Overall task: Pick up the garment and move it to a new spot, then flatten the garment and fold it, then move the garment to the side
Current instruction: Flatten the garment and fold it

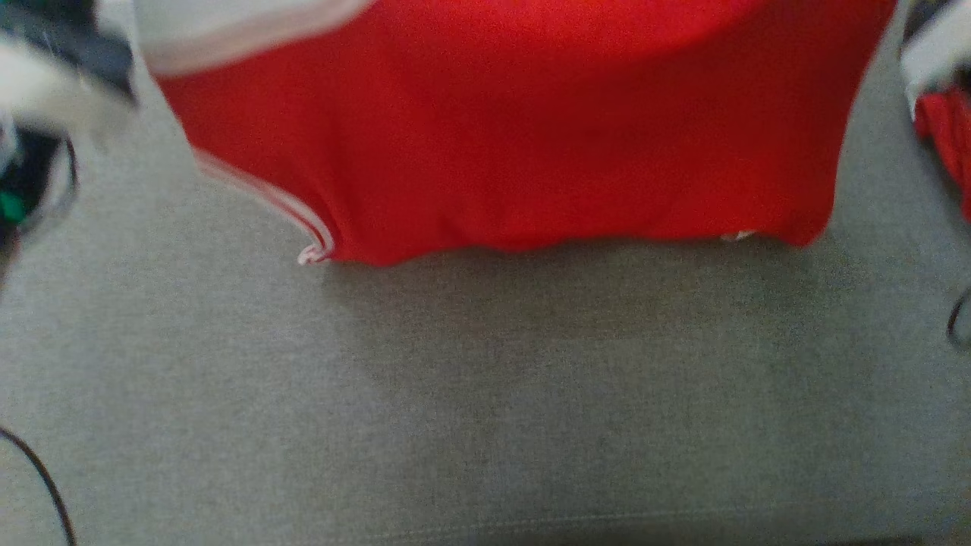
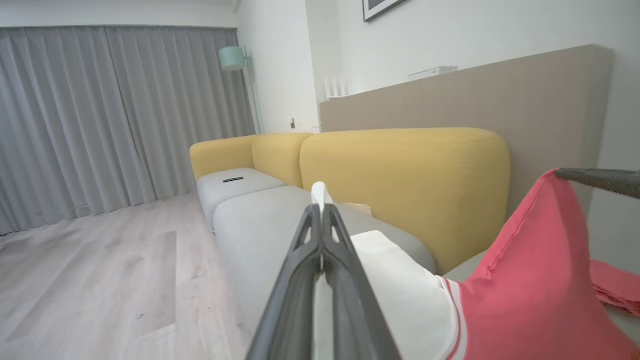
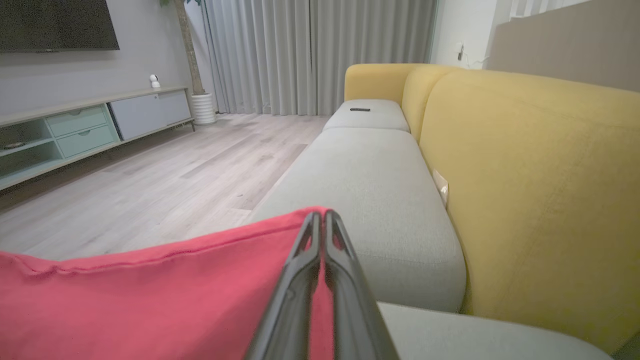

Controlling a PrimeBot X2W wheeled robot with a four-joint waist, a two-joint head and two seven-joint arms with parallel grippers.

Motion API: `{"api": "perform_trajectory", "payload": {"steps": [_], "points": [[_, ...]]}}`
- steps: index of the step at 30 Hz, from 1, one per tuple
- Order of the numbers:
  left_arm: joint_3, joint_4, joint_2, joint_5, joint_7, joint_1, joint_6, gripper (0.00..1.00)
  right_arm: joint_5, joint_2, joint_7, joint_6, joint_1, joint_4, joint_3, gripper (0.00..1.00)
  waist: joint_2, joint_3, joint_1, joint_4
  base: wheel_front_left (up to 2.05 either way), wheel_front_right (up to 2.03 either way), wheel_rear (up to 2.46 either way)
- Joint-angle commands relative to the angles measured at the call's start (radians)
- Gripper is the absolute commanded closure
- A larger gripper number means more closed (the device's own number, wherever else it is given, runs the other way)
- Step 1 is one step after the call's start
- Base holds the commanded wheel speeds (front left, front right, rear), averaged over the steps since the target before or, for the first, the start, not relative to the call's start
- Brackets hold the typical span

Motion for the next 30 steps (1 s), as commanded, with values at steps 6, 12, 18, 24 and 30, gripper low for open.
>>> {"api": "perform_trajectory", "payload": {"steps": [6, 12, 18, 24, 30], "points": [[-0.023, 0.320, -0.054, 0.109, 0.007, -0.497, -0.030, 1.00, 0.000, -0.003, -0.023, 0.007, -0.444, 0.266, 0.104, 1.00, 0.0000, 0.196, 0.0000, -0.028, 0.00, 0.00, 0.00], [-0.076, 0.577, -0.118, 0.245, -0.114, -0.831, -0.033, 1.00, -0.088, 0.025, -0.165, 0.007, -0.754, 0.478, 0.122, 1.00, 0.0000, 0.293, 0.0000, -0.040, 0.00, 0.00, 0.00], [-0.103, 0.722, -0.162, 0.380, -0.187, -1.048, -0.001, 1.00, -0.134, 0.041, -0.308, 0.007, -0.918, 0.624, 0.124, 1.00, 0.0000, 0.345, 0.0000, -0.036, 0.00, 0.00, 0.00], [-0.038, 0.577, -0.190, 0.412, -0.191, -0.969, -0.011, 1.00, -0.140, 0.045, -0.412, 0.007, -0.910, 0.723, 0.176, 1.00, 0.0000, 0.381, 0.0000, -0.003, 0.00, 0.00, 0.00], [-0.013, 0.442, -0.178, 0.409, -0.191, -0.676, -0.033, 1.00, -0.082, 0.061, -0.485, 0.007, -0.769, 0.796, 0.268, 1.00, 0.0000, 0.342, 0.0000, 0.024, 0.00, 0.00, 0.00]]}}
